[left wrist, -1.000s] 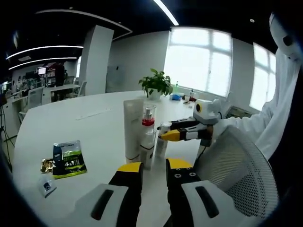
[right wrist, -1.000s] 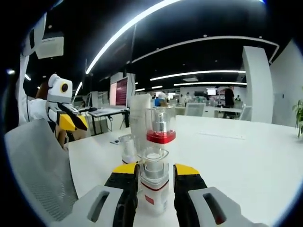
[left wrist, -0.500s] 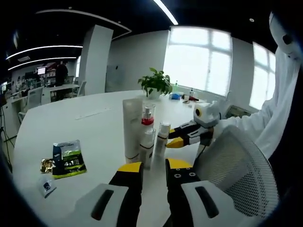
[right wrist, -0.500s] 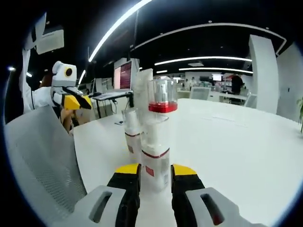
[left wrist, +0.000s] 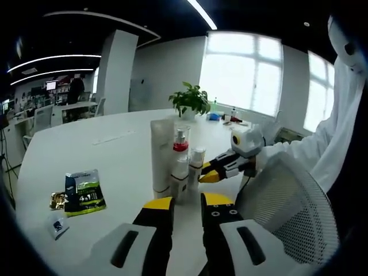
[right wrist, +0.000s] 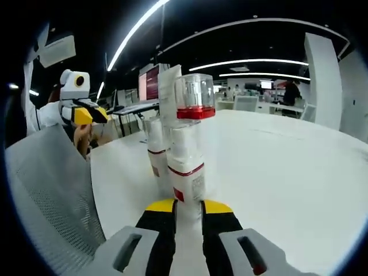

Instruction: Arrange the skincare products in the storage area until every visible bottle or jar stands upright without overlapping.

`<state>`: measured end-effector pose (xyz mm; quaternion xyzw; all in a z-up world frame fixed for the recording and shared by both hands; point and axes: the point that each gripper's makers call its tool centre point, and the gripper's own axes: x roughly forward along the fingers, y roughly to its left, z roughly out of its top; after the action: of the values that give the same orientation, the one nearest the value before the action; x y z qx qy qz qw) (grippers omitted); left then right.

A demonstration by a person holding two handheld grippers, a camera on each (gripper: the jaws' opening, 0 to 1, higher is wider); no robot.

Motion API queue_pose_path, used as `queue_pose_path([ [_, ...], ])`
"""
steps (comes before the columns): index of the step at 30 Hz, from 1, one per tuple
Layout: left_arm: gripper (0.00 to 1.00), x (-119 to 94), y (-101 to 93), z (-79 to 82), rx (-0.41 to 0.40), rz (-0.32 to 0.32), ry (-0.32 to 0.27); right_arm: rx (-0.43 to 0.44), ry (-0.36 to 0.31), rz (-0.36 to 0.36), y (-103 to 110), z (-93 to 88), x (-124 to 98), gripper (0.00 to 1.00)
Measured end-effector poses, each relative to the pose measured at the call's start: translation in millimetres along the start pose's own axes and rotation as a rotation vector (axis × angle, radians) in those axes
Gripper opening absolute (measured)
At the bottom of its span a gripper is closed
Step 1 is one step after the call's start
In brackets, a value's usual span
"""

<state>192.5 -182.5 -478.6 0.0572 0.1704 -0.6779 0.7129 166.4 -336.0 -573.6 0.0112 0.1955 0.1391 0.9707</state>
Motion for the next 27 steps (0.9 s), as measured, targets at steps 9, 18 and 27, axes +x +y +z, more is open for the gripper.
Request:
queue_pose_path([
  [9, 0.13, -1, 1.4, -1.8, -0.002, -0.001, 0.007, -0.001, 0.000, 0.013, 3, 2.6, 6, 0.07],
  [18, 0.13, -1, 2.3, -3.3, -0.003, -0.004, 0.011, -0.013, 0.011, 0.043, 9, 2.8, 12, 0.06],
  [27, 0.13, 0, 1.6, -5.3, -0.002, -0.008, 0.022, -0.020, 0.023, 0.067, 14, 3.6, 16, 0.06],
])
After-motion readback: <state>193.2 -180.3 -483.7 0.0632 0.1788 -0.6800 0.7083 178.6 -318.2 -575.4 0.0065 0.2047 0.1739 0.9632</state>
